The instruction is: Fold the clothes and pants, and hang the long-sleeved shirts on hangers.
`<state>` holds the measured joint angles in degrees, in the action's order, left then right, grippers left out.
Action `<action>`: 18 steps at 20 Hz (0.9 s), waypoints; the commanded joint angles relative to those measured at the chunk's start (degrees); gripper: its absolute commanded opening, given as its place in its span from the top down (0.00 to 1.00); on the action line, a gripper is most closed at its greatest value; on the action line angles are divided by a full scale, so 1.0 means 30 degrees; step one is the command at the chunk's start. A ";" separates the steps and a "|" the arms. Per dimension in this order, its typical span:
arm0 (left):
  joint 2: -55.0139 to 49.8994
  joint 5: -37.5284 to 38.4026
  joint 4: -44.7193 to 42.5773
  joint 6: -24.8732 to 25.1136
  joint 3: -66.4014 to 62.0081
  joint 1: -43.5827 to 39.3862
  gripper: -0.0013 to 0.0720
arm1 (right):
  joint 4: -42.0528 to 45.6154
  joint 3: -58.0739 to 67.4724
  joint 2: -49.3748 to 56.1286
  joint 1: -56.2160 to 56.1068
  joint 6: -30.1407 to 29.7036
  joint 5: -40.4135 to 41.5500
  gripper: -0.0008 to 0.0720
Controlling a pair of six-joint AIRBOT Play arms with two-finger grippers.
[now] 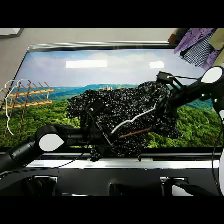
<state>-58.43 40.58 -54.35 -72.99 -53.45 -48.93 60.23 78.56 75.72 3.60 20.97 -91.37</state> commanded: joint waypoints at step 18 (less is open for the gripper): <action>-0.2164 0.1661 0.0146 -0.9734 -0.0058 0.3264 0.17 | 0.2302 -0.0007 -0.4109 -0.0015 0.4969 0.0379 0.94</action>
<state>-60.90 50.24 -54.50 -94.35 -53.45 -35.42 66.54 78.54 64.31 3.55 34.37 -89.93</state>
